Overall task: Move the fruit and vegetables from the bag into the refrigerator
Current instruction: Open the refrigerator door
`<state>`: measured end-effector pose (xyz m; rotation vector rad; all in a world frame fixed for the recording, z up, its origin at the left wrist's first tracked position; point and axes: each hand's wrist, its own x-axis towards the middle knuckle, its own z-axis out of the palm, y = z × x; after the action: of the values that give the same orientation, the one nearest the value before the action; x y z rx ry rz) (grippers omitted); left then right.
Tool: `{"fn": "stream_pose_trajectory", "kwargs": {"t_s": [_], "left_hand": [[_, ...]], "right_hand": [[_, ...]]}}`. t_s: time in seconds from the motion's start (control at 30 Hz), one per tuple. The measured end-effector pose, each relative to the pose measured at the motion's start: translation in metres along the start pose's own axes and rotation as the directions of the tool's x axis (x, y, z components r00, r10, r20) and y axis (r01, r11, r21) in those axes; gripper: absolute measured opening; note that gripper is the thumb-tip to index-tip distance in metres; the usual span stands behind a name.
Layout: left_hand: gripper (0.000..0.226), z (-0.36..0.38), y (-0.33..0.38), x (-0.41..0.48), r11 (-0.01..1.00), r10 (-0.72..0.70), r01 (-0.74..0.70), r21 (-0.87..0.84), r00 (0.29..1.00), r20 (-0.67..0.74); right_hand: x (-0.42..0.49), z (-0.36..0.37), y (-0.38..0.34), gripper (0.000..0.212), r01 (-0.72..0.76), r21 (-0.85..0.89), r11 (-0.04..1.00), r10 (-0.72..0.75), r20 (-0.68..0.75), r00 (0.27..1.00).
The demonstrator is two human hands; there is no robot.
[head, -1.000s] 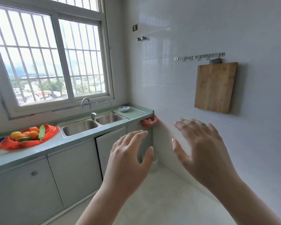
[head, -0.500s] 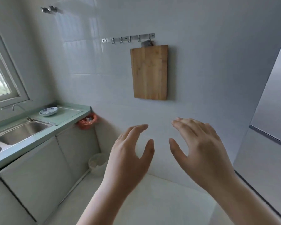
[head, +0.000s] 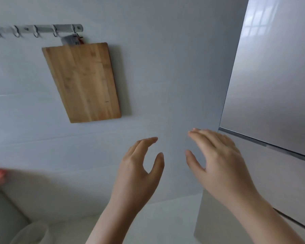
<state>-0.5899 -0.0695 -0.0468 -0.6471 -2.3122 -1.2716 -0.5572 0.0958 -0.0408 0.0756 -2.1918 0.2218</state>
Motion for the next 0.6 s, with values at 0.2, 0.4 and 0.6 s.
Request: {"fn": "stream_pose_trajectory", "kwargs": {"t_s": [0.2,0.4,0.6], "left_hand": [[0.028,0.036,-0.029,0.044,0.979,0.081,-0.060,-0.193,0.991,0.104],[0.028,0.099,-0.027,0.095,0.934,0.151,-0.068,-0.350,0.965,0.216],[0.027,0.173,-0.003,0.151,0.898,0.182,-0.028,-0.440,0.932,0.312]], "right_hand": [[0.009,0.015,0.019,0.043,-0.125,-0.190,0.974,0.133,0.029,0.991],[0.025,0.024,0.070,0.042,-0.225,-0.355,0.907,0.228,-0.035,0.973],[0.047,0.027,0.148,0.045,-0.309,-0.431,0.848,0.292,-0.108,0.950]]}}
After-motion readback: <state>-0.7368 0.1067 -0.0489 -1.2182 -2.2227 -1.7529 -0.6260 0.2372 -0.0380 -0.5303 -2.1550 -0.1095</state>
